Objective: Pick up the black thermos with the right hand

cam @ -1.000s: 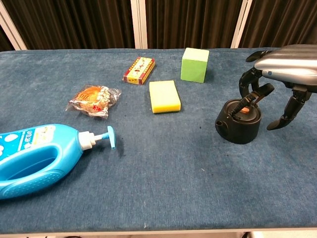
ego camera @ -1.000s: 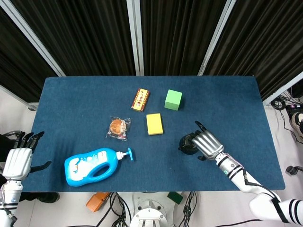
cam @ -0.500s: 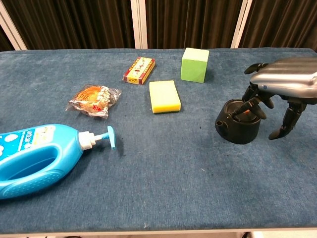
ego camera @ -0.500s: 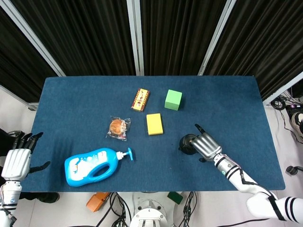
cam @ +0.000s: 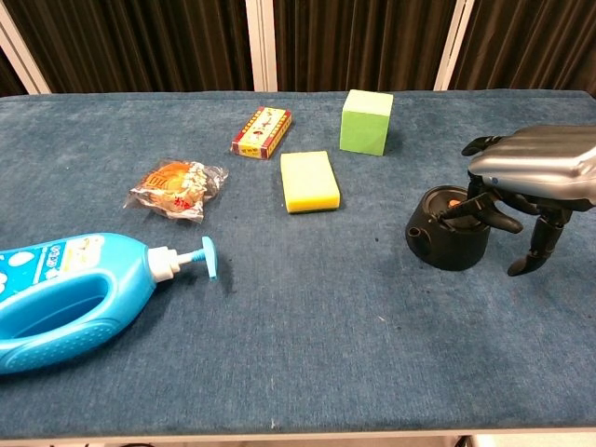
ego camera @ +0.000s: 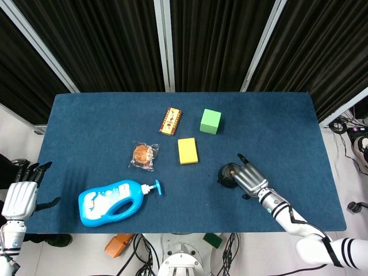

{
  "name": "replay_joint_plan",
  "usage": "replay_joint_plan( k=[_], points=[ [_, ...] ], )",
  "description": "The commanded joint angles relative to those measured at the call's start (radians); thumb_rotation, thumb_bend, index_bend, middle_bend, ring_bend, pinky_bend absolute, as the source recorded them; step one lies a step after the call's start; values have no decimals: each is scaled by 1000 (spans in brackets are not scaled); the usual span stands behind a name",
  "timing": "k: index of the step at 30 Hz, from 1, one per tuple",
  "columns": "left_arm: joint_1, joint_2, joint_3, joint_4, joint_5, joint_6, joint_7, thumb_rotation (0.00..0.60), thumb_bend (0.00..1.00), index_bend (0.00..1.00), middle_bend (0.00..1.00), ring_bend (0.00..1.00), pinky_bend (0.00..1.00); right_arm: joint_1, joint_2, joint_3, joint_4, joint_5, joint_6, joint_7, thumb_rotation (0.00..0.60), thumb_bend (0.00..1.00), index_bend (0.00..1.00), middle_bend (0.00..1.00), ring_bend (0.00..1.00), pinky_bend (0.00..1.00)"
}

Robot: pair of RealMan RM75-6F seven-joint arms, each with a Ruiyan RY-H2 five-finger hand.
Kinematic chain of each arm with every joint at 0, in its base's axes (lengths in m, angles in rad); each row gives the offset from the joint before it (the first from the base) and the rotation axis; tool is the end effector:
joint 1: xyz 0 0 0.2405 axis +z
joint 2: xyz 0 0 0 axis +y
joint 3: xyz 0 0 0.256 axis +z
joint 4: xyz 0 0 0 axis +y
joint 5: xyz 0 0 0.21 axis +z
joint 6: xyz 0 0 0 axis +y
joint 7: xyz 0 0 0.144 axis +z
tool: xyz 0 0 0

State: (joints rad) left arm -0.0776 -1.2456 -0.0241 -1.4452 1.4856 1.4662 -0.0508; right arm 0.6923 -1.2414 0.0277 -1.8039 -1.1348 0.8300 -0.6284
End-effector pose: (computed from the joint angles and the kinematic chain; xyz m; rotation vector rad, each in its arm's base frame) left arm -0.3379 0.1747 0.1284 -1.3790 -0.9548 -0.8729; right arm -0.1760 -0.2821 0.0245 2.1871 -0.7300 0.5538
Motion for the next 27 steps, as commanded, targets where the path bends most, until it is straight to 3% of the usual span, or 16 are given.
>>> replay_joint_plan(
  k=[1, 7, 9, 13, 16, 23, 27],
  points=[
    [1, 1, 0, 1, -1, 0, -2, 600, 17, 134, 202, 120, 0, 4, -1, 1, -4, 3, 4, 12, 600, 0, 998, 845, 888, 138],
    [1, 1, -1, 2, 1, 2, -3, 600, 16, 134, 202, 119, 0, 11, 0, 9, -3, -9, 2, 77, 600, 0, 1000, 938, 992, 231],
    [1, 1, 0, 2, 2, 2, -3, 600, 16, 134, 202, 119, 0, 11, -1, 12, 3, -25, 3, 108, 567, 0, 1000, 962, 1000, 232],
    [1, 4, 0, -2, 3, 3, 0, 600, 16, 134, 202, 119, 0, 12, 3, 17, 14, -60, -2, 175, 357, 0, 1000, 993, 1000, 232],
    [2, 6, 0, -7, 2, 2, 4, 600, 16, 134, 213, 120, 0, 11, 11, 20, 25, -95, -5, 230, 255, 0, 1000, 1000, 1000, 232],
    [1, 11, -1, -21, 6, 6, 13, 600, 16, 134, 221, 124, 0, -8, 25, 25, 38, -189, 46, 324, 220, 0, 1000, 1000, 1000, 236],
    [1, 13, -2, -25, 6, 8, 17, 600, 16, 134, 221, 124, 0, -33, 35, 25, 33, -263, 115, 367, 210, 29, 1000, 1000, 1000, 305]
  ],
)
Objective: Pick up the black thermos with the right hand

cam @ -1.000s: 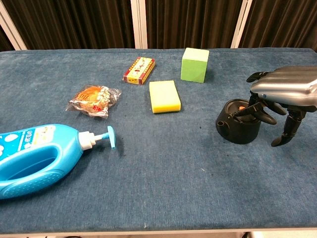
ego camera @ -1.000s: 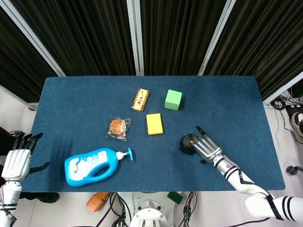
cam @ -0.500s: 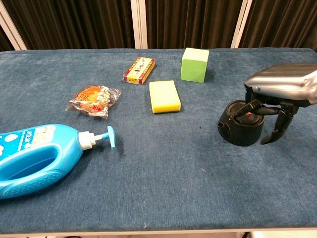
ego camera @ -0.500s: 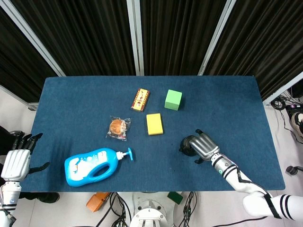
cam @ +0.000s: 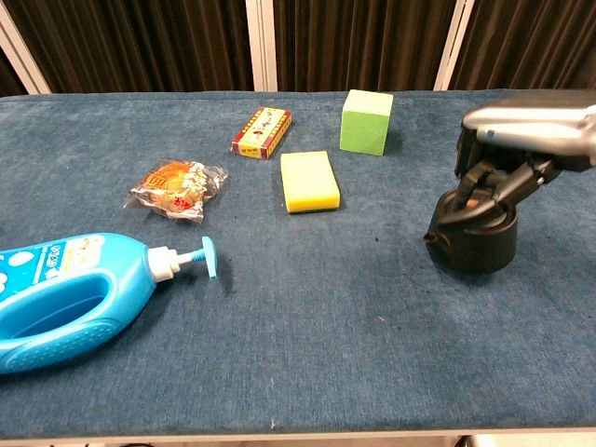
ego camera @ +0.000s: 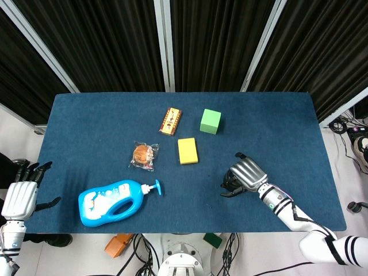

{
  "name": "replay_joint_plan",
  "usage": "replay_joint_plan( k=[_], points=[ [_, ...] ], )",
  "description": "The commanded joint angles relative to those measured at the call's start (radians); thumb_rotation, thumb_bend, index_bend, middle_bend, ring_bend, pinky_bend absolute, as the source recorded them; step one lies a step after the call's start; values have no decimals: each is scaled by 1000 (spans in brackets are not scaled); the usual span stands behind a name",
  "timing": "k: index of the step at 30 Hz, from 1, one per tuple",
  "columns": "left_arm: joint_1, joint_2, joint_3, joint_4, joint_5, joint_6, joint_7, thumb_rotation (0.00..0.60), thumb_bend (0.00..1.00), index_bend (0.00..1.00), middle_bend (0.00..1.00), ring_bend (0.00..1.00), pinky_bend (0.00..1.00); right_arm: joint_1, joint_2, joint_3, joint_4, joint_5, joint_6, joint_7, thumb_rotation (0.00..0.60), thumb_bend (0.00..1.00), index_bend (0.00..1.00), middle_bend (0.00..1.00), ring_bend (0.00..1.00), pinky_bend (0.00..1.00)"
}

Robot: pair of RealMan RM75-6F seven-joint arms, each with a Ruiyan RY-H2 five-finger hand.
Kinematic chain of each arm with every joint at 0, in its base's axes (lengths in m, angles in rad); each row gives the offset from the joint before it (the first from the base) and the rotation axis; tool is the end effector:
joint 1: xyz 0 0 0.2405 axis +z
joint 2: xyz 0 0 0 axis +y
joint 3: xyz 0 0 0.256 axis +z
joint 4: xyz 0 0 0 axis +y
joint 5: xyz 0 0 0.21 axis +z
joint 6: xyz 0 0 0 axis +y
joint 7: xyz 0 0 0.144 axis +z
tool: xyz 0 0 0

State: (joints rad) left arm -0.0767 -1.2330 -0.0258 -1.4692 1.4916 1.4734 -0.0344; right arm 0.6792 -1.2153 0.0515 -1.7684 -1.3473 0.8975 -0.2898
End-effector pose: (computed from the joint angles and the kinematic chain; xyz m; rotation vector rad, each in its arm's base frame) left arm -0.3334 0.1746 0.1310 -1.3827 -0.9428 -0.8772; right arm -0.1624 -0.2918 0.0431 2.1261 -0.8253 0.8263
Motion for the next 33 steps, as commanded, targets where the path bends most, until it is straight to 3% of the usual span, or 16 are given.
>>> replay_joint_plan(
  k=[1, 2, 4, 5, 14, 28, 33],
  points=[
    [0, 0, -1, -2, 1, 2, 1, 600, 16, 134, 221, 124, 0, -25, 10, 0, -4, -69, 62, 44, 232, 122, 1000, 1000, 1000, 327],
    [-1, 0, 0, -2, 2, 2, 1, 600, 16, 134, 221, 124, 0, -31, 12, -1, -1, -88, 79, 52, 243, 174, 1000, 1000, 1000, 337],
    [-1, 0, 0, -3, 4, 3, 3, 600, 16, 134, 221, 124, 0, -42, 14, -2, 3, -122, 110, 71, 273, 400, 1000, 1000, 1000, 367],
    [-1, 0, -1, -4, 5, 3, 4, 600, 16, 134, 221, 124, 0, -47, 14, -3, 5, -136, 124, 79, 273, 442, 1000, 1000, 1000, 375],
    [-1, 1, -1, -2, 7, 6, -4, 600, 16, 134, 221, 124, 0, -66, 20, -9, 2, -171, 157, 85, 282, 497, 1000, 1000, 1000, 414],
    [1, -3, -2, 7, 7, 11, -17, 600, 17, 134, 221, 124, 0, -67, 13, 0, -7, -183, 162, 19, 424, 544, 1000, 1000, 1000, 443],
    [1, -6, -2, 14, 5, 8, -21, 600, 16, 134, 221, 124, 0, -66, 0, 5, -6, -180, 163, -20, 440, 544, 1000, 1000, 1000, 455]
  ],
)
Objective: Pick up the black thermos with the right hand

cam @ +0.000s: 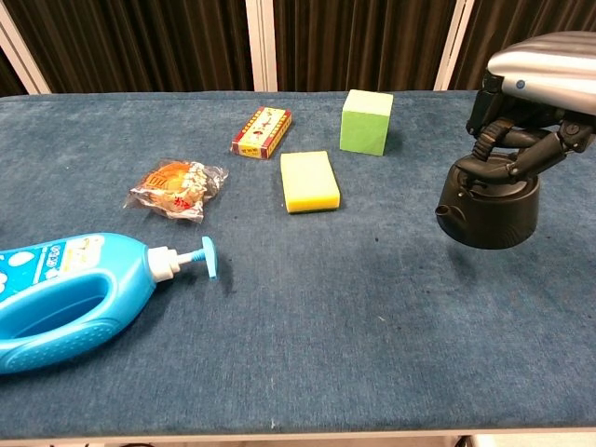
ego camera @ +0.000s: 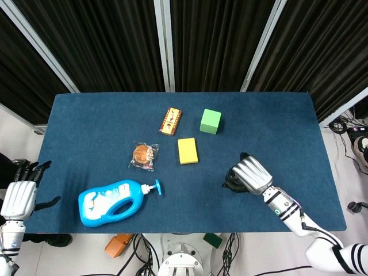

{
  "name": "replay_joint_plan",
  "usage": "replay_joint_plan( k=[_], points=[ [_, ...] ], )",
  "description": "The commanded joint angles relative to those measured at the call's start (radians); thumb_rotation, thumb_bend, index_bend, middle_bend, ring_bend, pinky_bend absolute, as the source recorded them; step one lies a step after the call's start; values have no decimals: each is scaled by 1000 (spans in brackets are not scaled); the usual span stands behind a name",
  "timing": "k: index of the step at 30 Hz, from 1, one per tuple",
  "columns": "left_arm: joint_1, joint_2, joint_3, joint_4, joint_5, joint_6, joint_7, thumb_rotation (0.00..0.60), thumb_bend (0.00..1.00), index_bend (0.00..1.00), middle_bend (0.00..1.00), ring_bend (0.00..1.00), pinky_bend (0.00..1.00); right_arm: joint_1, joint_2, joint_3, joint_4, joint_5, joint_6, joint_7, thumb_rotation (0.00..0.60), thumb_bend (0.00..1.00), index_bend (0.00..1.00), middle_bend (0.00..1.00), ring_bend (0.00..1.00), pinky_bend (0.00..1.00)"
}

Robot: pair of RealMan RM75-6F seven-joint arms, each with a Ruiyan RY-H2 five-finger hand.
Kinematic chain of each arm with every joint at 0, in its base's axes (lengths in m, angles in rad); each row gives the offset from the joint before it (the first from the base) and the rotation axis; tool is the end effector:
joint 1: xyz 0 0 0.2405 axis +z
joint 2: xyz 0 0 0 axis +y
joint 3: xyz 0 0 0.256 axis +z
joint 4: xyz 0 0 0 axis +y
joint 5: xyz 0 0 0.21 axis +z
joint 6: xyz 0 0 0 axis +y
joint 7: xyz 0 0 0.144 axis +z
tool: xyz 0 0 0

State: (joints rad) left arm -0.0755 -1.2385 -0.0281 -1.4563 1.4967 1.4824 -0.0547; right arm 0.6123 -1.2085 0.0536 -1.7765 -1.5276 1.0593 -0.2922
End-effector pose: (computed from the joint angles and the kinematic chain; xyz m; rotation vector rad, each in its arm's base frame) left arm -0.3342 0.1749 0.1316 -1.3748 -0.9429 -0.8956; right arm -0.1535 -0.2790 0.0617 2.0756 -0.6446 0.9859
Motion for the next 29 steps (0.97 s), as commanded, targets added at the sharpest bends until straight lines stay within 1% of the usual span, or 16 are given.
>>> replay_joint_plan(
  k=[1, 5, 16, 21, 29],
  points=[
    [0, -2, 0, 2, 0, -1, -2, 600, 16, 134, 221, 124, 0, 1, -11, 4, 4, -1, 3, -27, 441, 544, 1000, 1000, 1000, 461],
    [-1, -4, 0, 6, -2, -3, -3, 600, 17, 134, 221, 124, 0, 5, -27, 10, 9, -1, 3, -60, 440, 544, 1000, 1000, 1000, 470],
    [3, -9, 2, 18, -4, -3, -9, 600, 17, 134, 221, 124, 0, 31, -88, 13, 23, 4, -26, -228, 446, 544, 1000, 1000, 1000, 520],
    [5, -12, 3, 23, -6, -3, -13, 600, 17, 134, 221, 124, 0, 37, -108, 15, 25, 16, -33, -286, 446, 544, 1000, 1000, 1000, 522],
    [4, -18, 1, 35, -8, -7, -21, 600, 17, 134, 221, 124, 0, 37, -120, 18, 19, 34, -30, -312, 446, 545, 1000, 1000, 1000, 522]
  ],
)
